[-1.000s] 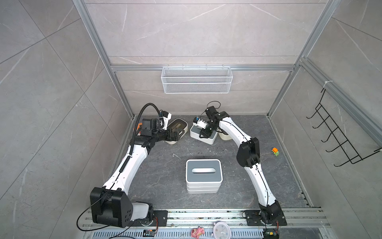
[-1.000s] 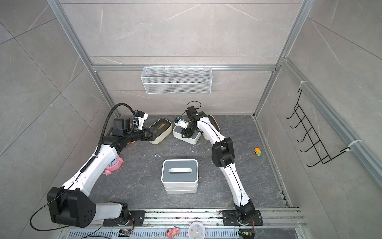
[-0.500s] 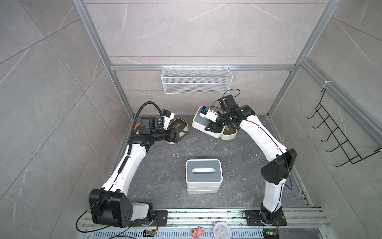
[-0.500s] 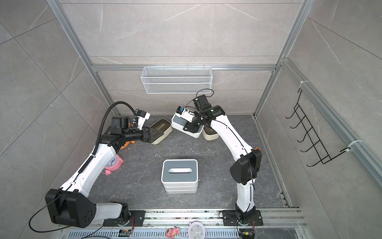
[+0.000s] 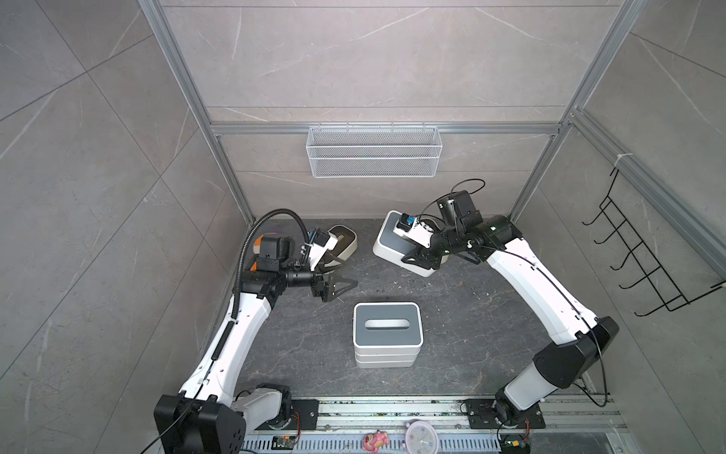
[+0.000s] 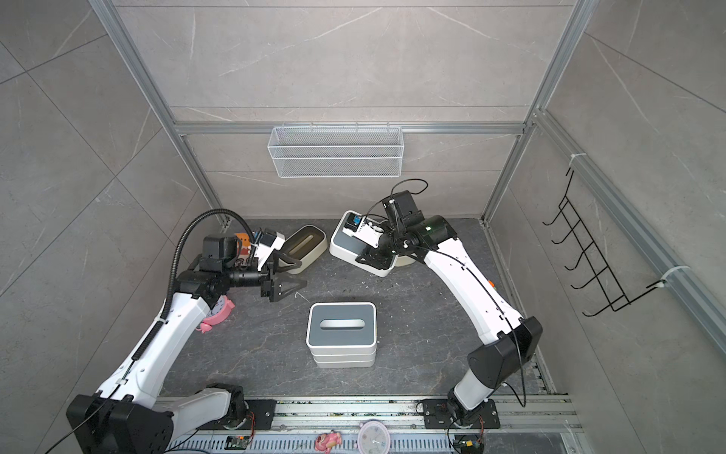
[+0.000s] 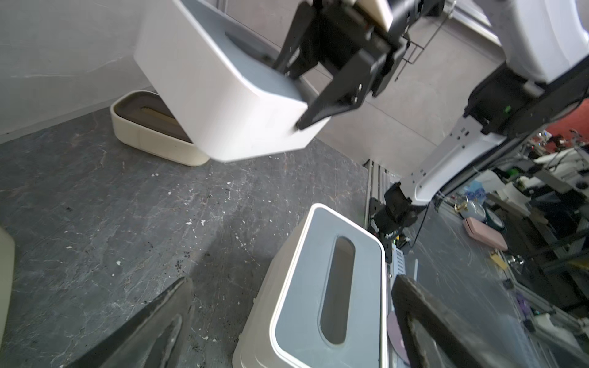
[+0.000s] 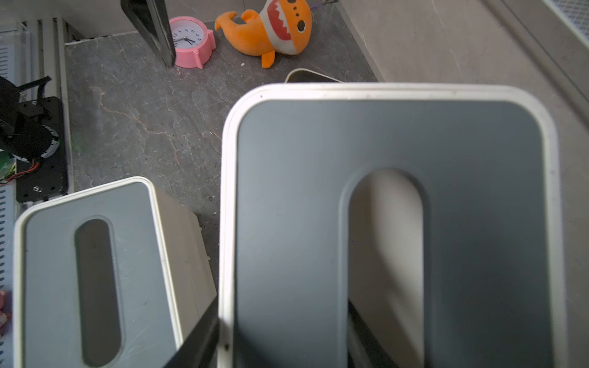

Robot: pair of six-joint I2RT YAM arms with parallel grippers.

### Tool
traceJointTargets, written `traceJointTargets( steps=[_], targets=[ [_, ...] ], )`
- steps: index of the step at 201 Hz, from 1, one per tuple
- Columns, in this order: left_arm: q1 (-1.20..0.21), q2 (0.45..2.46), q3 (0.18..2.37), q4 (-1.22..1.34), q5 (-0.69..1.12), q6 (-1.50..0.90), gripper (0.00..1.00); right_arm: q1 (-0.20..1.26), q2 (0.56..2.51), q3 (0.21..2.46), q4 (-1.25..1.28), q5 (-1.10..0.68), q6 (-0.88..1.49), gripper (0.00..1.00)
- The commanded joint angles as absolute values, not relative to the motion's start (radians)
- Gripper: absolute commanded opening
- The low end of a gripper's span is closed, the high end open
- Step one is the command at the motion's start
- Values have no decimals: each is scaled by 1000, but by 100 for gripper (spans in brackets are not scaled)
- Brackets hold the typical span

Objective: Stack the tissue boxes
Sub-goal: Place the tissue box at the tissue box.

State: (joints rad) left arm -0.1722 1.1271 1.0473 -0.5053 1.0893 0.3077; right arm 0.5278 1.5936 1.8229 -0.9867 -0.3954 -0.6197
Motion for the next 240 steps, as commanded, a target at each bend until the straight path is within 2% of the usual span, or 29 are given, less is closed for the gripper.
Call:
traceJointTargets(
  steps=[1, 40, 68, 100, 122, 142, 168, 201, 240],
  targets=[
    [-166, 1020, 960, -390, 1105, 470, 100, 545, 1509, 1787, -1027, -429, -579, 40],
    [-166, 938, 912, -388, 1060, 552, 100, 628, 1504, 1815, -1173, -402, -548, 38],
    [-165, 981, 975, -578, 1073, 667, 100, 718, 1508, 1818, -1241, -378, -555, 37],
    [-143, 992, 1005, -890, 1210, 1059, 100, 771, 1487, 1801, -1270, -402, -554, 37],
    [-133, 960, 964, -801, 1161, 986, 100, 800, 1475, 1786, -1275, -396, -542, 37],
    [-100, 937, 952, -885, 1146, 1066, 100, 837, 1458, 1744, -1256, -379, -541, 37],
    [-100, 842, 820, -666, 1116, 951, 100, 872, 1428, 1696, -1204, -379, -532, 37],
    [-100, 873, 838, -696, 1144, 967, 99, 908, 1421, 1667, -1176, -401, -537, 37],
    [-101, 955, 925, -869, 1252, 1080, 98, 957, 1456, 1662, -1167, -358, -525, 37]
  ],
)
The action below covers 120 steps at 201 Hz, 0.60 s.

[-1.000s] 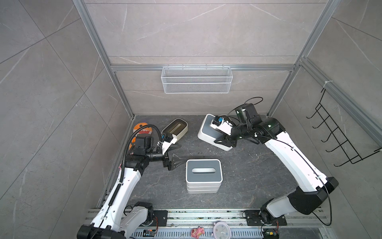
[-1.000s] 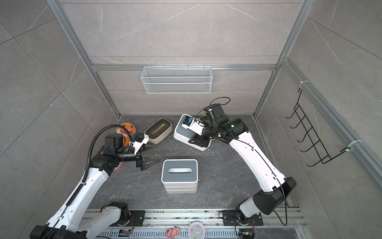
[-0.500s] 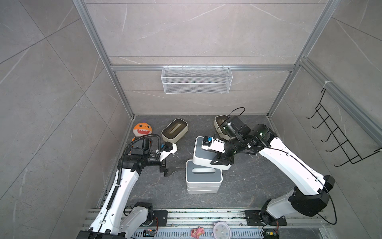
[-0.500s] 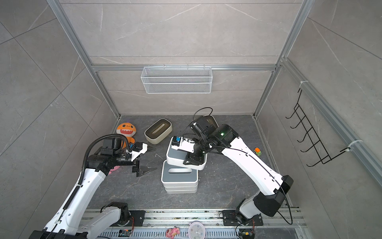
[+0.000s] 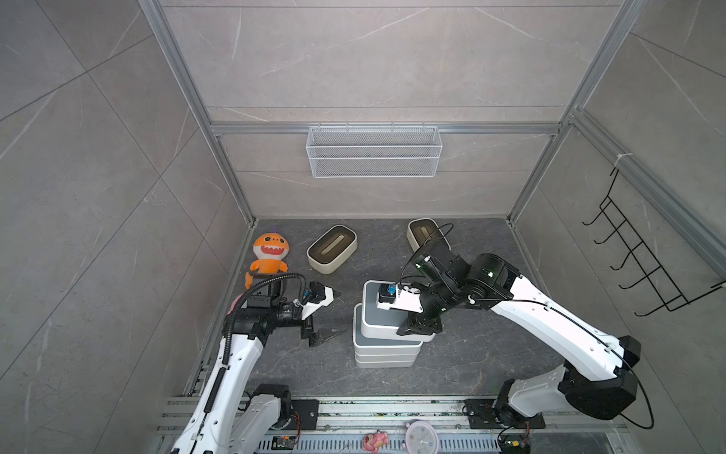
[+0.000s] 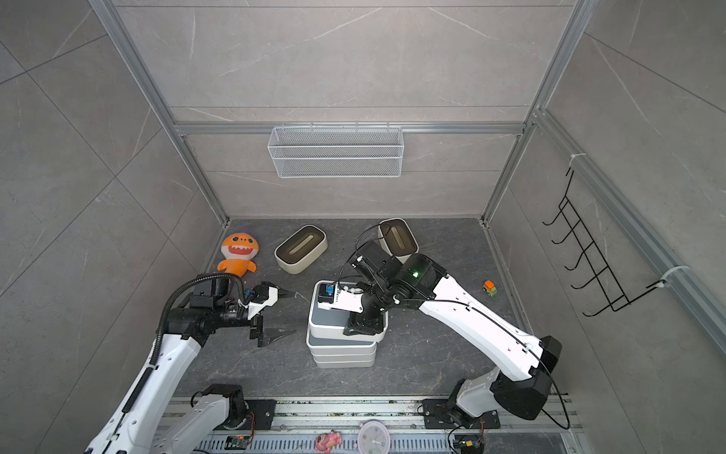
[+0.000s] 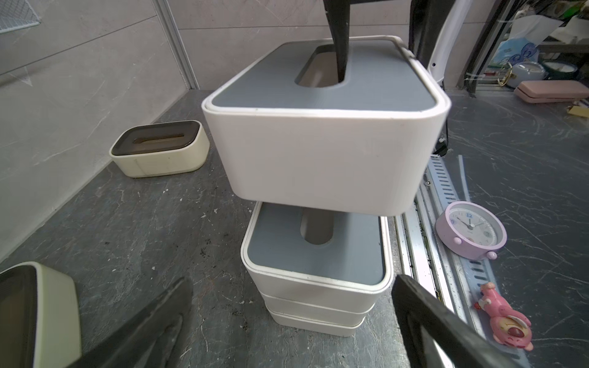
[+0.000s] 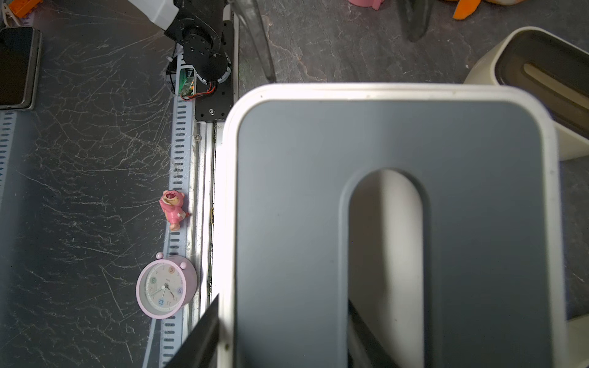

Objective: Stack the tissue boxes
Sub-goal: Place the tissue box at the tissue box.

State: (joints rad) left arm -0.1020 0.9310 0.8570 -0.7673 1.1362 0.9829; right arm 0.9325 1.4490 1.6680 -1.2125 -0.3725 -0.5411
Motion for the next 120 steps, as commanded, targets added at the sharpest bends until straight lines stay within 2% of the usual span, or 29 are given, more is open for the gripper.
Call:
traceJointTargets(
  steps=[1, 25, 41, 66, 85, 120],
  targets=[
    [-100, 956, 928, -872, 1254, 1083, 98, 958, 1457, 1661, -1166, -357, -525, 37],
    [-101, 969, 975, -949, 1277, 1063, 97, 975, 1469, 1671, -1180, -331, -530, 37],
    [-101, 962, 958, -1056, 1274, 1166, 97, 980, 1467, 1675, -1184, -320, -528, 37],
    [-96, 881, 835, -839, 1279, 991, 98, 983, 1470, 1662, -1182, -301, -525, 37],
    [-95, 864, 820, -839, 1219, 993, 98, 989, 1477, 1656, -1160, -297, -521, 37],
    [-95, 871, 821, -851, 1235, 1000, 98, 1015, 1496, 1652, -1146, -269, -510, 37]
  ],
)
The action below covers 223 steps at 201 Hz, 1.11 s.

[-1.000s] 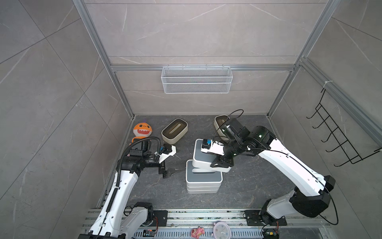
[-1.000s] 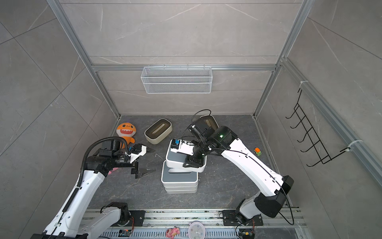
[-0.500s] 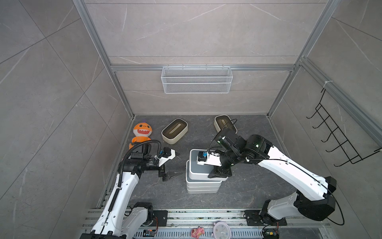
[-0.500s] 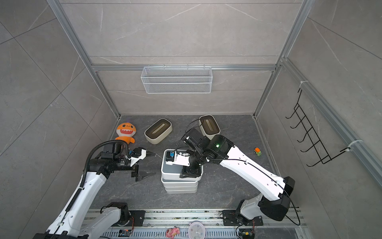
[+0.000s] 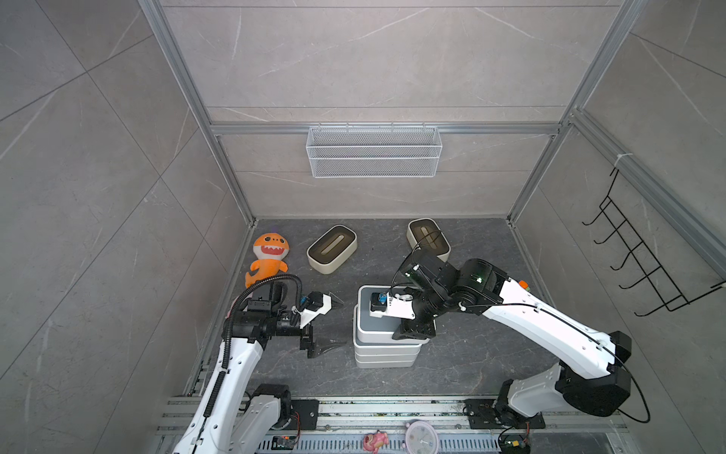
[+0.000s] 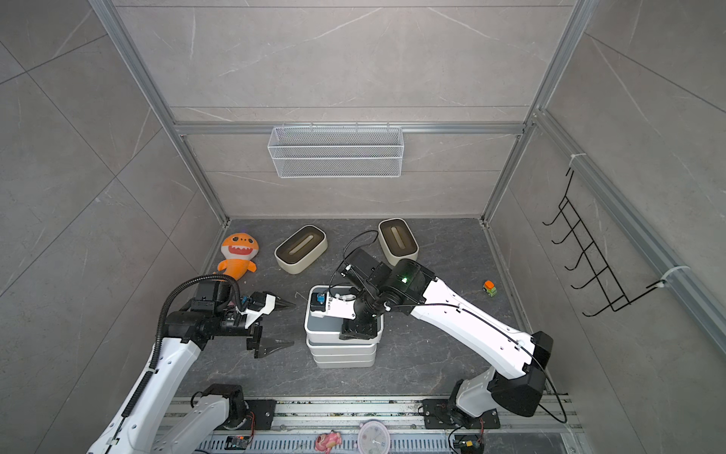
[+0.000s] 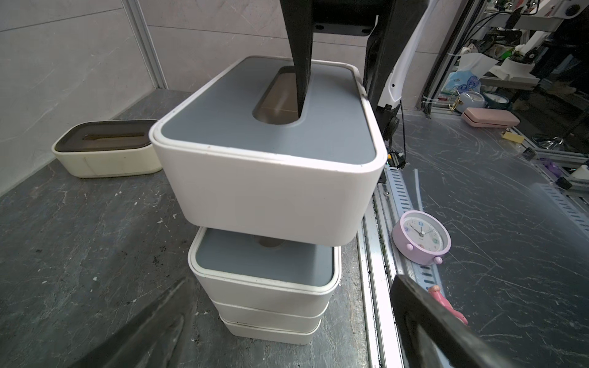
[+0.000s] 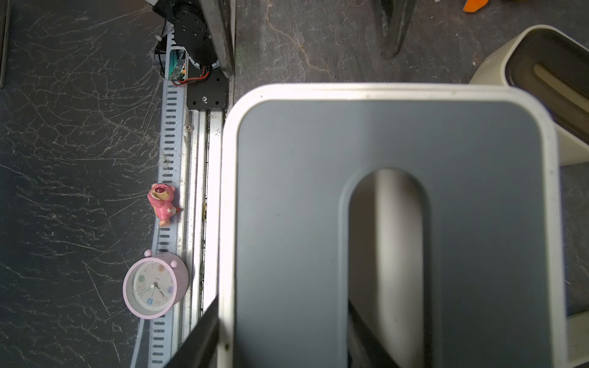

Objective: Stack the tissue boxes
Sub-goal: Place the tissue box at the tissue box.

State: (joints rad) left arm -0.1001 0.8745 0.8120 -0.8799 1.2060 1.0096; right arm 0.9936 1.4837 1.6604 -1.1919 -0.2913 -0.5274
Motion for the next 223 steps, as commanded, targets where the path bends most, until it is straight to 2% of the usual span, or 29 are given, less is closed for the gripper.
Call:
traceJointTargets(
  steps=[1, 223],
  targets=[
    [-95, 870, 820, -851, 1235, 999, 98, 1015, 1496, 1651, -1145, -268, -509, 37],
    [-95, 847, 804, -844, 1212, 988, 99, 1055, 1517, 1613, -1123, -212, -496, 37]
  ],
)
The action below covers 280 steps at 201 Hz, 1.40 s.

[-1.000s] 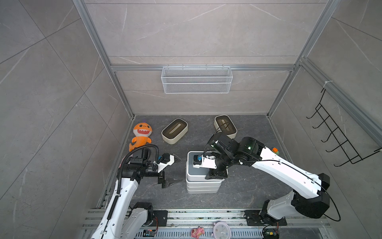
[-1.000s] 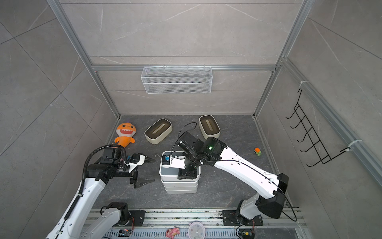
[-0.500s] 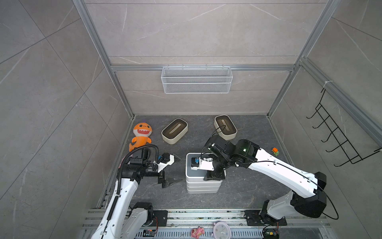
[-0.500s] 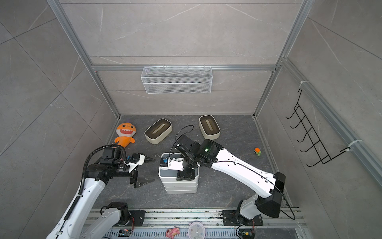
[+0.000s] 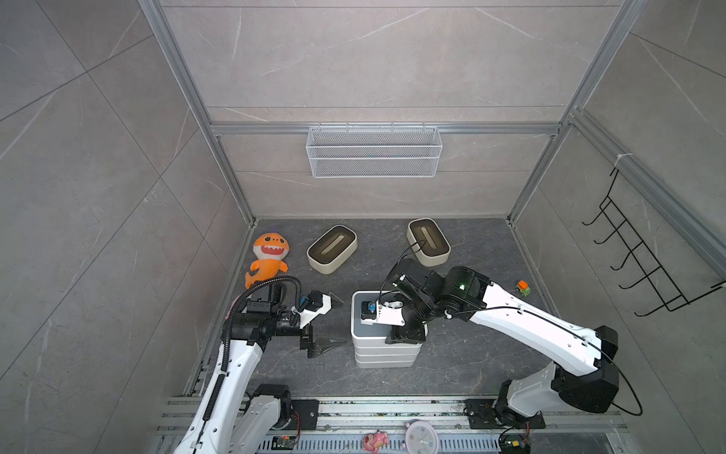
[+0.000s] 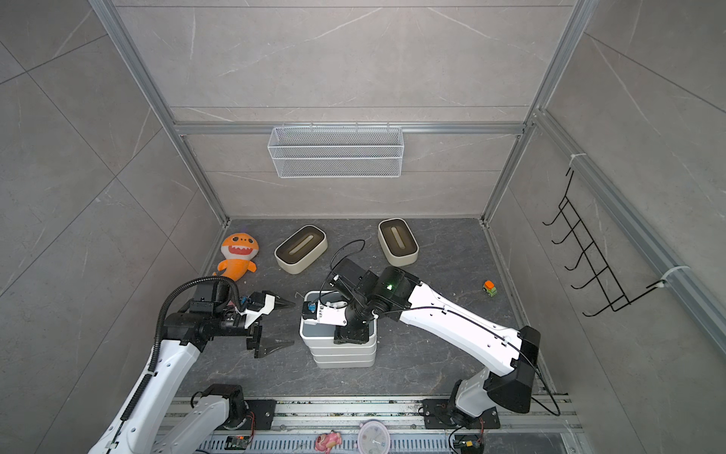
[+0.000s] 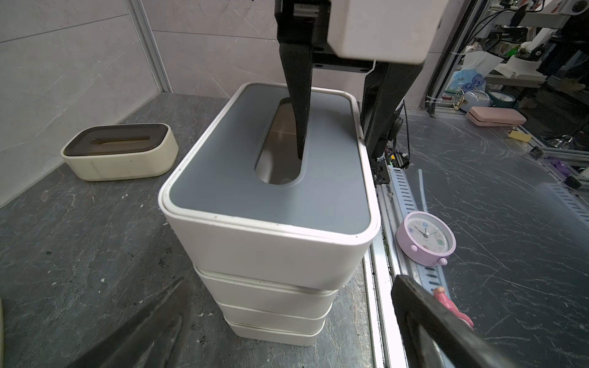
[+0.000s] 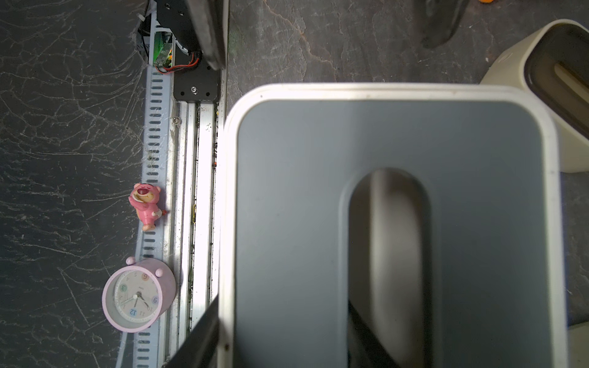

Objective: Stack the tissue boxes
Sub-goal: Place the tissue box at the tissue box.

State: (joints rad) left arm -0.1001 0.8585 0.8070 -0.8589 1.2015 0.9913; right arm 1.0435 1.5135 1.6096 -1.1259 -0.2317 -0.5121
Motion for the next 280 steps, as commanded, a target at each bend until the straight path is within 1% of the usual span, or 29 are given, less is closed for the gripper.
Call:
traceJointTargets(
  steps=[1, 156, 248, 280],
  targets=[
    [-95, 848, 803, -844, 1212, 988, 99, 1056, 1518, 1613, -1123, -210, -496, 37],
    [-95, 844, 798, -838, 1204, 978, 99, 1070, 1509, 1571, -1094, -181, -471, 38],
    [-95, 837, 795, -833, 1200, 971, 99, 1069, 1509, 1560, -1082, -172, -497, 39],
    [-95, 837, 795, -831, 1200, 969, 99, 1070, 1506, 1558, -1089, -166, -515, 42]
  ],
)
